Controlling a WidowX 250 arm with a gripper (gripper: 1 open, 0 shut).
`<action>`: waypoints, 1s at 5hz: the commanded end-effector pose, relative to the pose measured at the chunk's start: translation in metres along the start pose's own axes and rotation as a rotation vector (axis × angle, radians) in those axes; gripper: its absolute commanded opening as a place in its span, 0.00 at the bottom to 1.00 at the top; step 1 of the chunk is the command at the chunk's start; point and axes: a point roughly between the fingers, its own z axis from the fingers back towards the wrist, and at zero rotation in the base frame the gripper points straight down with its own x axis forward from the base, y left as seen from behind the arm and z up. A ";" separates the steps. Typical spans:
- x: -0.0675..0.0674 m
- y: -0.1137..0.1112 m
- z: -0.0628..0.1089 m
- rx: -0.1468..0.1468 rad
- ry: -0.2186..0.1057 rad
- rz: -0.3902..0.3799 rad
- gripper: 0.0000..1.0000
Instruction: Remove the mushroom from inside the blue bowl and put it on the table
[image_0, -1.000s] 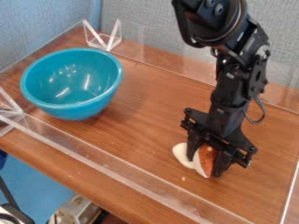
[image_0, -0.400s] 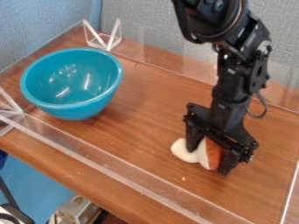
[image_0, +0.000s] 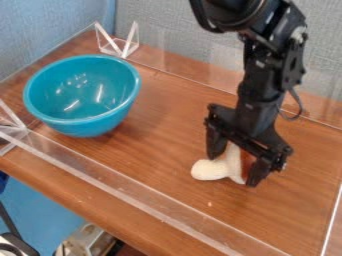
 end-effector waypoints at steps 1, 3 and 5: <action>0.011 0.009 0.036 -0.001 -0.111 0.022 1.00; 0.020 0.020 0.043 0.020 -0.133 0.003 1.00; 0.032 0.030 0.035 0.024 -0.128 -0.006 1.00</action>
